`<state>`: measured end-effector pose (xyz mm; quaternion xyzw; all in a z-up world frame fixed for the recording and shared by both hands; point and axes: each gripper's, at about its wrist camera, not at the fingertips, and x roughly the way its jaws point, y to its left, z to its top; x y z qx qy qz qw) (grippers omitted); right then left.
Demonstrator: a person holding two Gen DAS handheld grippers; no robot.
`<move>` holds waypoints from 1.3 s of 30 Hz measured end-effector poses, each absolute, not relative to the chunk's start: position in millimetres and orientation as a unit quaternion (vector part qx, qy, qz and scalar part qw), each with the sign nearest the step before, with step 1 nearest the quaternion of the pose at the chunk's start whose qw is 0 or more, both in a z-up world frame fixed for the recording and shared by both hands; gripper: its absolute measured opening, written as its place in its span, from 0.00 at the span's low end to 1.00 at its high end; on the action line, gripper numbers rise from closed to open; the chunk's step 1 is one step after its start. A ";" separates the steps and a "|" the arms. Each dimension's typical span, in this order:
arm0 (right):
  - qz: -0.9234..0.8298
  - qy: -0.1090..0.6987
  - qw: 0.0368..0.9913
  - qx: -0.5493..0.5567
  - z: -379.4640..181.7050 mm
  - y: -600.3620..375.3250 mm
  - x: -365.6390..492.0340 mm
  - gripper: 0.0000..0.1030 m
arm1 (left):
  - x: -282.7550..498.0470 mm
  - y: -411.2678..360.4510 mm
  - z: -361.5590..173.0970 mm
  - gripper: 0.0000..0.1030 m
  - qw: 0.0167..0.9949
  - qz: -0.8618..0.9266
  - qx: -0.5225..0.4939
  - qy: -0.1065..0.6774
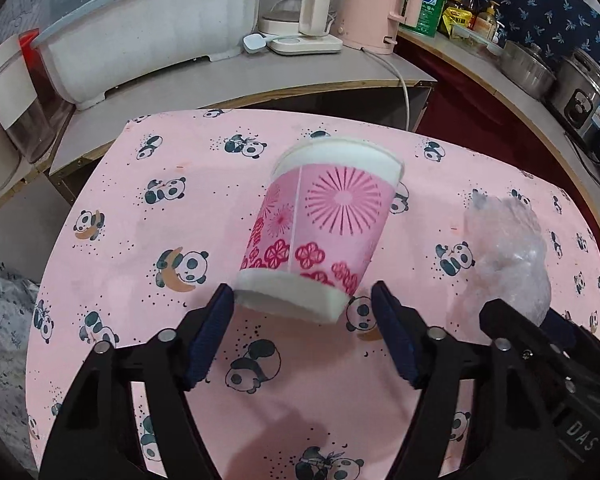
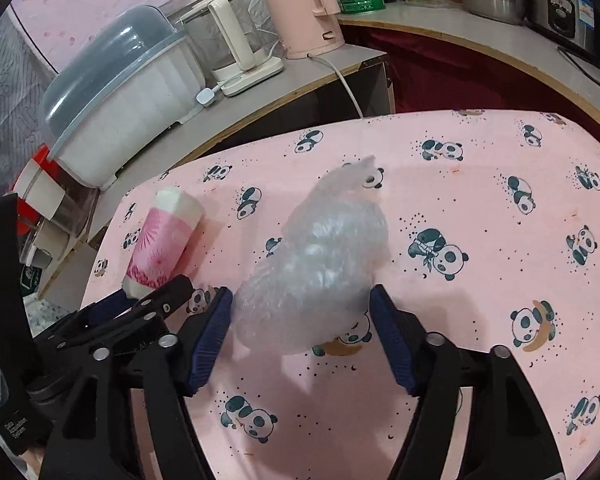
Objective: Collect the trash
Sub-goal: 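Grasp the pink paper cup with the left gripper while the right gripper grasps the clear plastic bag, then lift the cup and plastic bag and carry them over the bin with both grippers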
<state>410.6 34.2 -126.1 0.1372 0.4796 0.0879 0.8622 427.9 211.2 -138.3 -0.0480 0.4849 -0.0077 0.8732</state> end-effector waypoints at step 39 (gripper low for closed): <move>0.054 0.437 0.877 0.191 -87.4 -39.3 343.4 0.17 | 402.0 146.4 -106.6 0.45 0.880 -0.039 -0.011 0.473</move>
